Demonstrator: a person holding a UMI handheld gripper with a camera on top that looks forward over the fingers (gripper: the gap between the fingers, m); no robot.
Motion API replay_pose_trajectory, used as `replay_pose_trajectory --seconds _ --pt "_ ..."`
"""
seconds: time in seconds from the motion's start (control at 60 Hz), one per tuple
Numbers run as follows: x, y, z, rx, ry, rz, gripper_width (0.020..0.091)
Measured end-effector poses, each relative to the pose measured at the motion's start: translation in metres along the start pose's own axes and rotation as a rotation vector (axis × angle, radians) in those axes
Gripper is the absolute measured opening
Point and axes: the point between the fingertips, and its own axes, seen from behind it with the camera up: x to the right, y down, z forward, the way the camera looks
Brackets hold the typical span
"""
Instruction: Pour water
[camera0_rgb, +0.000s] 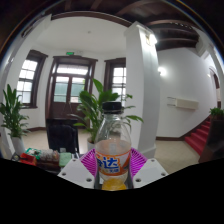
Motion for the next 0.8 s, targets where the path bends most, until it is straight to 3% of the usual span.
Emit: replay_pose_trajectory --seconds 0.217,0.367,0.5,0.533,0.667,0.8 --pt "0.044 0.1 0.026 -0.11 0.037 0.095 0.0381" --pt "0.042 0.142 0.043 -0.123 0.006 0.117 0.0379" --pt "0.044 0.165 0.047 -0.113 0.007 0.095 0.0434" --pt "0.044 0.158 0.046 -0.076 0.002 0.098 0.041" --pt "0.04 0.161 0.045 -0.066 -0.01 0.09 0.0421" --pt "0.042 0.161 0.044 -0.073 -0.009 0.096 0.0503"
